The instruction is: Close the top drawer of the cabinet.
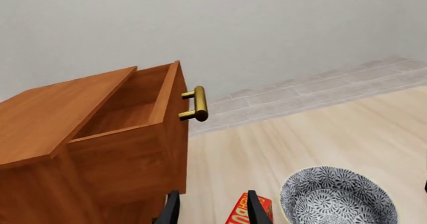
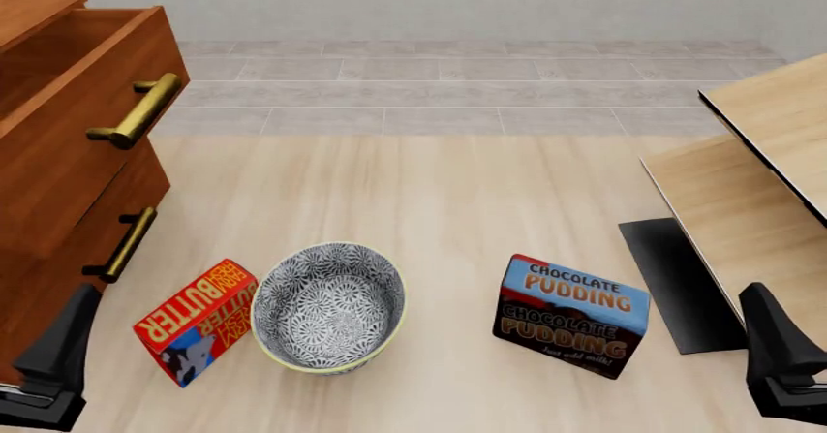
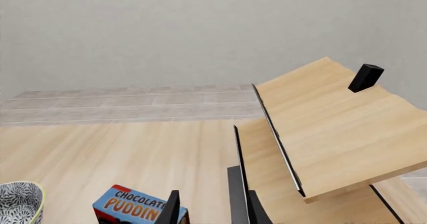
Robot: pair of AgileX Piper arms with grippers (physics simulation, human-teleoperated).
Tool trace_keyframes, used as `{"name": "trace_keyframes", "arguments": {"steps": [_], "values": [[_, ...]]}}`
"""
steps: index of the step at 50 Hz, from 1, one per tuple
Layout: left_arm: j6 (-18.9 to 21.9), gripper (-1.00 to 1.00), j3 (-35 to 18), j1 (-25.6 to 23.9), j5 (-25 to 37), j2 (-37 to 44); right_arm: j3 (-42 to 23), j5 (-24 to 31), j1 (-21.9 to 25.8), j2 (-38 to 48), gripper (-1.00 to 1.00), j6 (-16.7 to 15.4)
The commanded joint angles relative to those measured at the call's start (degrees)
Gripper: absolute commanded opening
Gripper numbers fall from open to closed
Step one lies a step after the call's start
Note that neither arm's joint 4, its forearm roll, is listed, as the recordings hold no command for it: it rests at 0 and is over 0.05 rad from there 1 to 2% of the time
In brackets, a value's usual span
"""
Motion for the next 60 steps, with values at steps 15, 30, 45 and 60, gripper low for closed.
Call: {"name": "trace_keyframes", "arguments": {"steps": [15, 30, 45, 60], "values": [[13.4, 1.0, -0.83, -10.95, -0.72, 0.15, 0.08, -0.37, -0.09, 0.01, 1.0, 0.14], [26.29, 1.0, 2.91, -12.95, -18.74, 13.25, 0.34, -0.68, -0.47, -0.03, 1.0, 0.34], [42.7, 1.0, 2.94, -13.4, -48.01, 41.71, 0.54, 0.15, -0.49, -0.04, 1.0, 1.25], [52.57, 1.0, 2.94, -14.43, -71.16, 62.52, 0.57, 0.39, -0.99, -0.04, 1.0, 1.36]]}}
